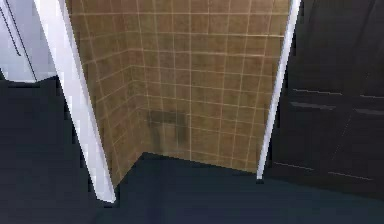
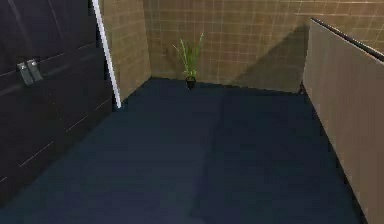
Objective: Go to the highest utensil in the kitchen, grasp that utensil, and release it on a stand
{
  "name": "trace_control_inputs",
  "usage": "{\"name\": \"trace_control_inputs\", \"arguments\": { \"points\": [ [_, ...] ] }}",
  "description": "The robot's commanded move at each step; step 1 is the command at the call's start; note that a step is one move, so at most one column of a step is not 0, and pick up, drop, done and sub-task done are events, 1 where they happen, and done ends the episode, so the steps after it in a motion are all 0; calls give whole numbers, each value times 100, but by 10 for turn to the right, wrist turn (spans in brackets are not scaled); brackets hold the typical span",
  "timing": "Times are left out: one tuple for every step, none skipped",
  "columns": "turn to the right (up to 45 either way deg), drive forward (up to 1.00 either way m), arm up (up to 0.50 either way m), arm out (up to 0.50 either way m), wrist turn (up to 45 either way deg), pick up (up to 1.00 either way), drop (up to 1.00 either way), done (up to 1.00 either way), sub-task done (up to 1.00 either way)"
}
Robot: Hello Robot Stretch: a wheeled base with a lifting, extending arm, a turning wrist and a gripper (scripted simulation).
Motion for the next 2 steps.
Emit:
{"name": "trace_control_inputs", "arguments": {
  "points": [
    [-270, 0, 0, 0, 0, 0, 0, 0, 0],
    [0, 40, 0, 0, 0, 0, 0, 0, 0]
  ]
}}
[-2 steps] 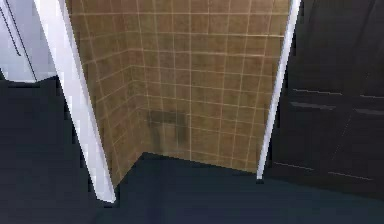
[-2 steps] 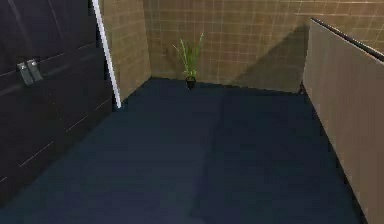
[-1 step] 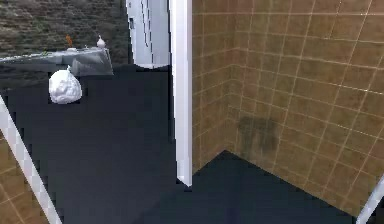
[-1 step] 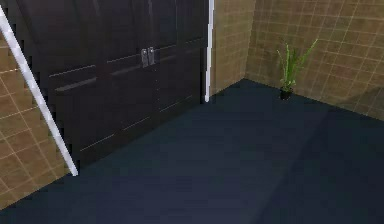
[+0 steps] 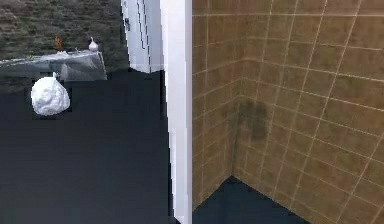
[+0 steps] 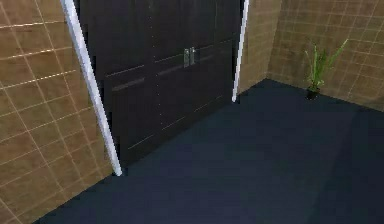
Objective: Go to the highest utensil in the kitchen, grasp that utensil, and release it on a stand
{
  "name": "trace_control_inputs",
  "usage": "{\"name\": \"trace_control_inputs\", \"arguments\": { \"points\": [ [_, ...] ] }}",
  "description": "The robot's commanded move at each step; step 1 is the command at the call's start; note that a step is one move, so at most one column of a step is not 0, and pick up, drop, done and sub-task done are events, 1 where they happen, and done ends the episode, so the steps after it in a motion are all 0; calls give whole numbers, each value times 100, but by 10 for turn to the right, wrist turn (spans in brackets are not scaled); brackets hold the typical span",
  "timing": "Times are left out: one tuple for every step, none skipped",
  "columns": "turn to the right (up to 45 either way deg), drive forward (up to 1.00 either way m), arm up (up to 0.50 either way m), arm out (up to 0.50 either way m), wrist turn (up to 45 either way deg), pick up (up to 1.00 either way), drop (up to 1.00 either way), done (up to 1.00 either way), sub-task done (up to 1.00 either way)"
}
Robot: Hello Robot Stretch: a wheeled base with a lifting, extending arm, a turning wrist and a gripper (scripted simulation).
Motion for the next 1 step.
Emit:
{"name": "trace_control_inputs", "arguments": {
  "points": [
    [-450, 0, 0, 0, 0, 0, 0, 0, 0]
  ]
}}
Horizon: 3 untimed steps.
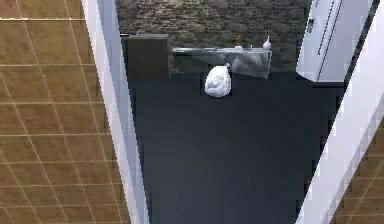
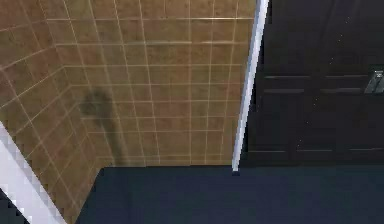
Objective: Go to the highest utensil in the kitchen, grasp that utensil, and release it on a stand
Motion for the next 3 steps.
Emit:
{"name": "trace_control_inputs", "arguments": {
  "points": [
    [0, 45, 0, 0, 0, 0, 0, 0, 0],
    [0, 60, 0, 0, 0, 0, 0, 0, 0],
    [-330, 0, 0, 0, 0, 0, 0, 0, 0]
  ]
}}
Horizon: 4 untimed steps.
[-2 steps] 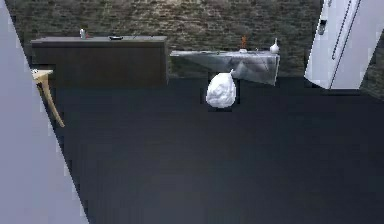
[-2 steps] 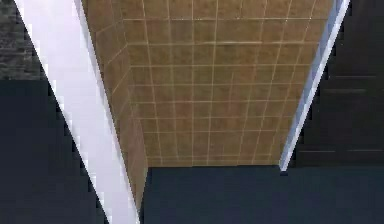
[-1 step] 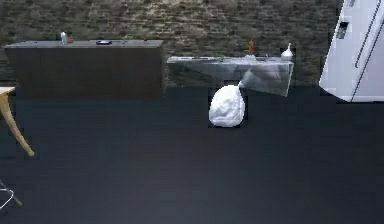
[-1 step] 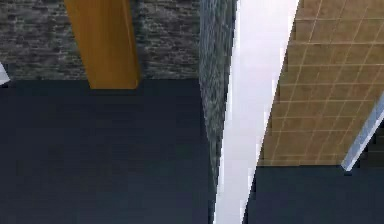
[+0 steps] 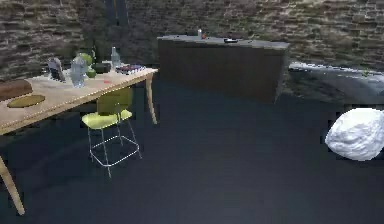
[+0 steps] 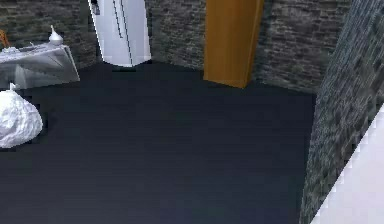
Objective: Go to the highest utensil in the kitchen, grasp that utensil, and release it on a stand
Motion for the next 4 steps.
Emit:
{"name": "trace_control_inputs", "arguments": {
  "points": [
    [0, 100, 0, 0, 0, 0, 0, 0, 0],
    [0, 100, 0, 0, 0, 0, 0, 0, 0],
    [-30, 0, 0, 0, 0, 0, 0, 0, 0],
    [0, 50, 0, 0, 0, 0, 0, 0, 0]
  ]
}}
